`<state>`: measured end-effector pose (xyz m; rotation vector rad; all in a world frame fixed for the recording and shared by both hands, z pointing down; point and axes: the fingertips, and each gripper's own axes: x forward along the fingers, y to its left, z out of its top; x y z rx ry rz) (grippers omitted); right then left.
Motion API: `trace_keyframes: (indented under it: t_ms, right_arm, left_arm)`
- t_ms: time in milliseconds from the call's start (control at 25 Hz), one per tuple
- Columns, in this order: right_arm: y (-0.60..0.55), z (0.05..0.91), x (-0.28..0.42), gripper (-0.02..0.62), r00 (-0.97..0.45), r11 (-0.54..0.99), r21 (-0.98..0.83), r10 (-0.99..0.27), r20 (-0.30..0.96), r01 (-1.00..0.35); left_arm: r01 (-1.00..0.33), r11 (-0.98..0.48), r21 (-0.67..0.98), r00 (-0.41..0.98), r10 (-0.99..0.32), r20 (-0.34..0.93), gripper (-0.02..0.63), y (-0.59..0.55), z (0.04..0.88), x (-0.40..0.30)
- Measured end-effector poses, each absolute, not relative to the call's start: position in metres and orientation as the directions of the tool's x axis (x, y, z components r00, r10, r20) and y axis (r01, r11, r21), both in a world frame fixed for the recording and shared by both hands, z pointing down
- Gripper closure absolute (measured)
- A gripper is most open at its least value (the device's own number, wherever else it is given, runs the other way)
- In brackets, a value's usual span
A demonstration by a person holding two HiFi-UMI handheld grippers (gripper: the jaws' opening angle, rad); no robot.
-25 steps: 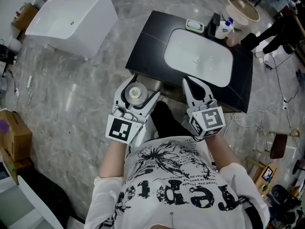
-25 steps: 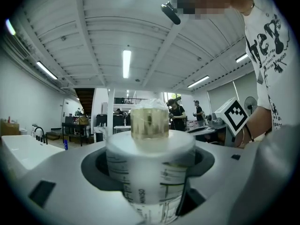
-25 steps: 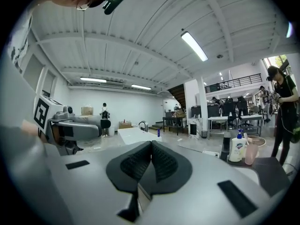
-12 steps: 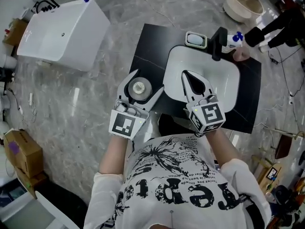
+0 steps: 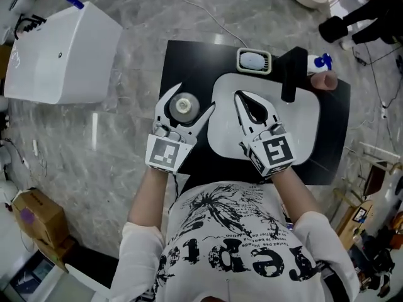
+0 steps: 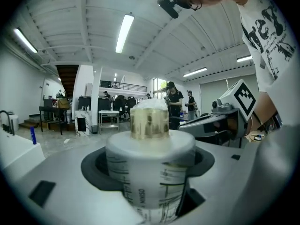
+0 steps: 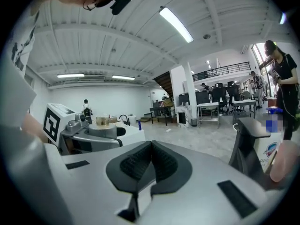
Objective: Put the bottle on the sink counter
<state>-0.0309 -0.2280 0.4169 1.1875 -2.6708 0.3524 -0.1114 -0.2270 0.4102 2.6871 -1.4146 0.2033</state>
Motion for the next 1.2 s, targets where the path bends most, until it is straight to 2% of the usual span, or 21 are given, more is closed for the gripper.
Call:
trace_keyframes:
  t_ms: [120,280,520,600,920,1200]
  right_arm:
    - [-0.251,0.435,-0.030,0.580,-0.652,0.648,-0.126,-0.699,0.292,-0.751]
    - [-0.271,0.454,-0.033,0.580,-0.681,0.678,-0.124,-0.674,0.287,-0.724]
    - [-0.302,0.477,-0.036,0.580,-0.661,0.671,-0.083,-0.689,0.297,-0.737]
    - [-0.313,0.477,-0.041,0.580,-0.660,0.666,-0.072,-0.707,0.256,-0.742]
    - [-0.327,0.494,-0.043,0.580,-0.654,0.653,-0.091,-0.721,0.231,-0.752]
    - [-0.330,0.497,-0.044,0.580,-0.642,0.635,-0.114,-0.732,0.229,-0.764]
  left_arm:
    - [-0.810,-0.586,0.023,0.580,-0.795,0.180,0.256,-0.256,0.435,-0.106]
    - [-0.790,-0.612,0.017,0.593,-0.758,0.271,0.256,-0.288,0.472,-0.101]
    - [-0.793,-0.608,0.039,0.590,-0.749,0.301,0.256,-0.331,0.514,-0.101]
    - [-0.800,-0.598,0.049,0.582,-0.754,0.305,0.256,-0.344,0.525,-0.105]
    - [-0.817,-0.577,0.006,0.540,-0.761,0.360,0.256,-0.383,0.554,-0.112]
    - [-0.798,-0.602,0.031,0.553,-0.712,0.433,0.256,-0.395,0.568,-0.111]
